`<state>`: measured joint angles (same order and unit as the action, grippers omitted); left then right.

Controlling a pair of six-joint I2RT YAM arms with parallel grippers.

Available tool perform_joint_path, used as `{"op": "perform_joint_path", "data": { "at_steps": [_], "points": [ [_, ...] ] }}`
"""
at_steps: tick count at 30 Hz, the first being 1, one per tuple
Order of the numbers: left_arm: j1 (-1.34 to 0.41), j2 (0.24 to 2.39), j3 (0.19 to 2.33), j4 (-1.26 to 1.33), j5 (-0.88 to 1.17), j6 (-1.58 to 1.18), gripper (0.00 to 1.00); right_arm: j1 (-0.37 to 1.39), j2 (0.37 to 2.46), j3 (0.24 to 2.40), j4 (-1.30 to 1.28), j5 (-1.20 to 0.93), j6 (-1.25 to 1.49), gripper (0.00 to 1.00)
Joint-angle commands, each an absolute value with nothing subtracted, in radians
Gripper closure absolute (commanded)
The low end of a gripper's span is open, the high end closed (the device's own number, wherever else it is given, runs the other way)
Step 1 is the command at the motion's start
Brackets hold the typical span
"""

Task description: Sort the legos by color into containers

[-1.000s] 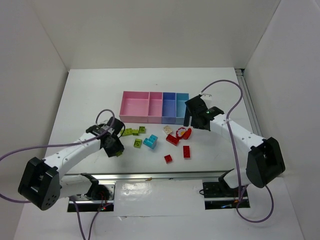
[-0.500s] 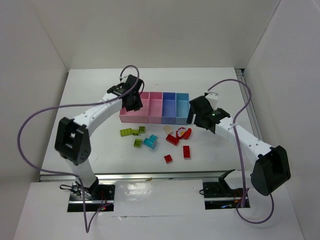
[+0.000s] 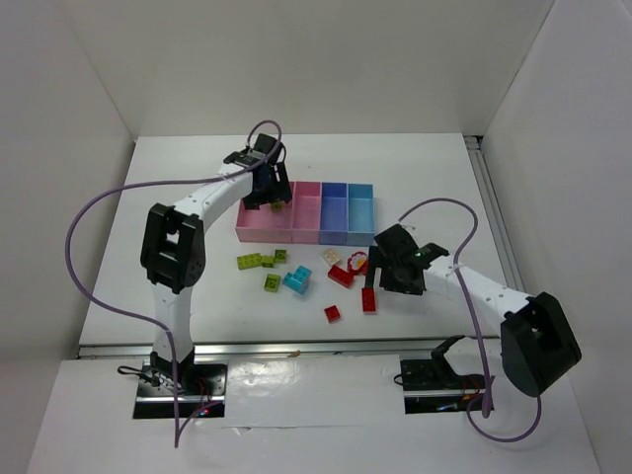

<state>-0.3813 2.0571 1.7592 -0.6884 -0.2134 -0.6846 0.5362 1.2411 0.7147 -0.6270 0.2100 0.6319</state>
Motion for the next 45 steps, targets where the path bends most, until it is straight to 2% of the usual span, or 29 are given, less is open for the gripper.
{"op": "perform_joint_path", "data": {
  "at_steps": [1, 9, 18, 20, 23, 32, 37, 38, 43, 45],
  "points": [
    [-0.385, 1.974, 1.758, -0.698, -0.184, -0.646, 0.12, 0.563, 1.244, 0.701, -0.529, 0.137, 0.628, 0.05],
    [-0.413, 1.751, 1.635, -0.698, -0.184, -0.614, 0.12, 0.586, 1.394, 0.712, -0.495, 0.107, 0.551, 0.10],
    [-0.413, 1.577, 1.482, -0.732, -0.164, -0.594, 0.12, 0.618, 1.359, 0.722, -0.515, 0.127, 0.595, 0.11],
    [-0.413, 1.554, 1.456, -0.732, -0.164, -0.594, 0.14, 0.618, 1.322, 0.735, -0.544, 0.127, 0.606, 0.05],
    [-0.413, 1.554, 1.445, -0.732, -0.164, -0.594, 0.14, 0.629, 1.290, 0.758, -0.571, 0.127, 0.606, 0.01],
    [-0.413, 1.554, 1.425, -0.732, -0.173, -0.594, 0.14, 0.706, 1.276, 0.779, -0.586, 0.032, 0.534, 0.01],
    [-0.413, 1.543, 1.405, -0.752, -0.183, -0.594, 0.14, 0.750, 1.376, 0.802, -0.574, 0.058, 0.505, 0.10],
    [-0.413, 1.543, 1.405, -0.761, -0.192, -0.594, 0.14, 0.750, 1.397, 0.789, -0.562, 0.077, 0.517, 0.17],
    [-0.413, 1.508, 1.341, -0.785, -0.247, -0.594, 0.14, 0.750, 1.459, 0.756, -0.529, 0.077, 0.517, 0.25],
    [-0.413, 1.485, 1.289, -0.785, -0.270, -0.603, 0.14, 0.750, 1.459, 0.756, -0.518, 0.067, 0.517, 0.34]
  ]
}}
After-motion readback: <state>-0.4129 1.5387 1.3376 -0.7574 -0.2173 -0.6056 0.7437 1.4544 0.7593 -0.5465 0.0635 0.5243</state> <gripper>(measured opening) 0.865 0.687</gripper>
